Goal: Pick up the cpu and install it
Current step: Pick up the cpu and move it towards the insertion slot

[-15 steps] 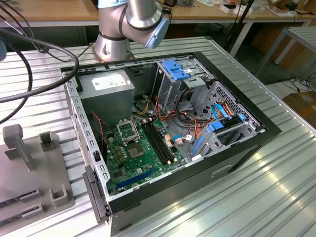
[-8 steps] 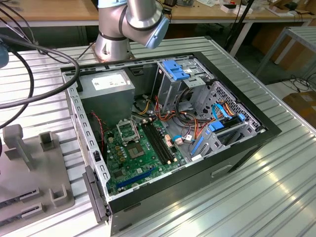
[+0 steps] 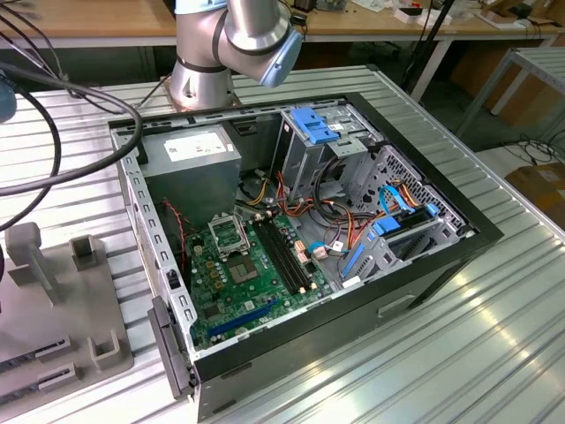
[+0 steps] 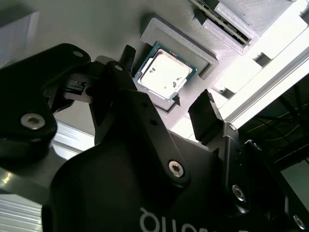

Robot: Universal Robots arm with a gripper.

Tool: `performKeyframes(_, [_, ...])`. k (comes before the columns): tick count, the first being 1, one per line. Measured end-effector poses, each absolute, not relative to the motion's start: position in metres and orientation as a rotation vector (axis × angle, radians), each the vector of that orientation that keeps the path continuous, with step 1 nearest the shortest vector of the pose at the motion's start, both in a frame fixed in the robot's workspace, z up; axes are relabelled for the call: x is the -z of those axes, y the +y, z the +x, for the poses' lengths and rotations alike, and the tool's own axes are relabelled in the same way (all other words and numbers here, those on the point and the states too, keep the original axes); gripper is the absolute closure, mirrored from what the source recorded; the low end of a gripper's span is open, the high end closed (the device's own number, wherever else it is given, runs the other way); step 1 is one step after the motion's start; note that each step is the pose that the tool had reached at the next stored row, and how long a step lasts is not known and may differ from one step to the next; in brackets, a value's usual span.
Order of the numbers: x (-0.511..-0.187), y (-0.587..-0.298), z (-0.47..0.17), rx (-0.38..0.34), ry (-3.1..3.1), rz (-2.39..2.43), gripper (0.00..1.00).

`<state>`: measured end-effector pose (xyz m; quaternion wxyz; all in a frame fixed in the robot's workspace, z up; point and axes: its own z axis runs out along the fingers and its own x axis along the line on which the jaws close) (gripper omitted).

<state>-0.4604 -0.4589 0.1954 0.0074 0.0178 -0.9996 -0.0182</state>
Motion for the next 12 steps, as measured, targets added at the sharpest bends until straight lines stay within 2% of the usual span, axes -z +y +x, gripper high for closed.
performKeyframes(12, [-0.1884,-0.4589,-0.4585,0.057,-3.126,0.055,0.28])
